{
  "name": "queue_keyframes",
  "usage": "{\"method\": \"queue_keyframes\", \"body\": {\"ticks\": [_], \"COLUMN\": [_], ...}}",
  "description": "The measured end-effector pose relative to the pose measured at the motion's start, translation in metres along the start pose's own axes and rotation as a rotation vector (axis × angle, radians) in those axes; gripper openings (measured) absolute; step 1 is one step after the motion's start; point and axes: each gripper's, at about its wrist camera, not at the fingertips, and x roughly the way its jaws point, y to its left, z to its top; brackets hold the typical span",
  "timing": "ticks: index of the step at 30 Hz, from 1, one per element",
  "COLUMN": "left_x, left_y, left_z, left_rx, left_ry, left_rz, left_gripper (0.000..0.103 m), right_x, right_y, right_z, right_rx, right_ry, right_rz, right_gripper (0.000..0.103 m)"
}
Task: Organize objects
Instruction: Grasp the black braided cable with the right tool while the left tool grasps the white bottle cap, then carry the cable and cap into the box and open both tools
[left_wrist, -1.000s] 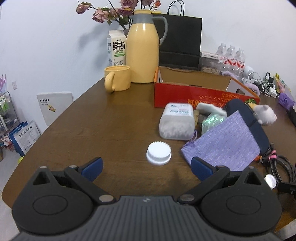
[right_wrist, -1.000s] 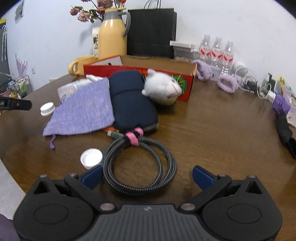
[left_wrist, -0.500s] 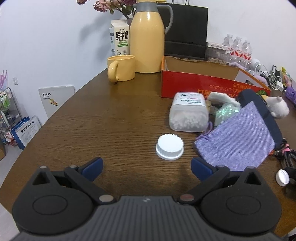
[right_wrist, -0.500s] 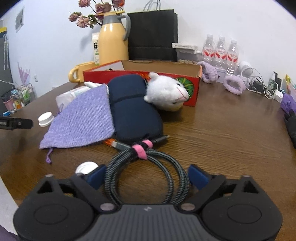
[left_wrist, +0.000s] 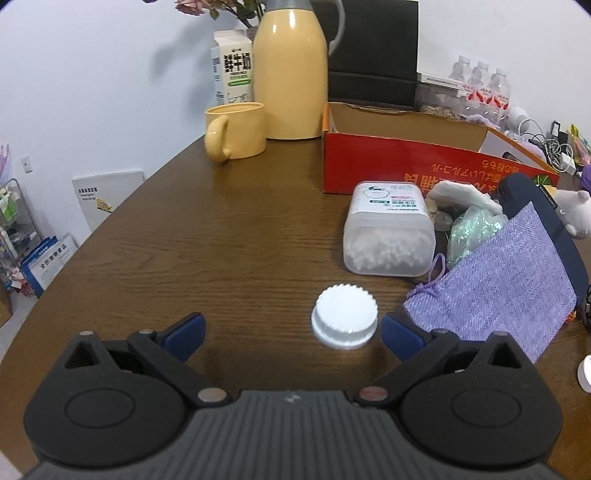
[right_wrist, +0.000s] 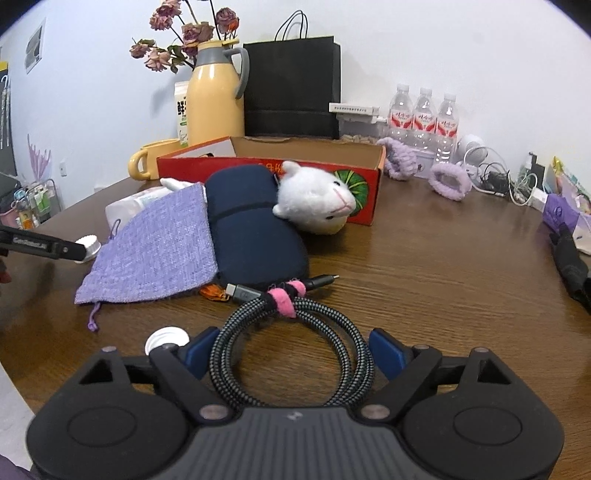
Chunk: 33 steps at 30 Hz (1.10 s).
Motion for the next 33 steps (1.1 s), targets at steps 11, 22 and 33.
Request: {"method": "queue_keyframes", "body": {"ticks": [11,22,33], "left_x": [0.002,-0.03,-0.051], "left_y": [-0.01,-0.015,-0.043], "left_z": [-0.001,0.007,0.064], "left_rx": [0.051,0.06,0.042], "left_ry": [-0.03,-0.11,-0.254], "left_rz": [-0.085,-0.105,-0.148], "left_gripper": [0.048,0.041,0.041], "right_x": [-0.01,-0.024,-0.039], "right_y": [0.003,0.01,0.013], "right_z": [0.004,0.01,0.06], "right_rx": [-0.016,-0.046,-0.093], "right_ry": [-0.041,-0.093,-0.254], "right_rz": [-0.009,-0.001,0.0], "right_gripper": [0.086,0.086,0.086]}}
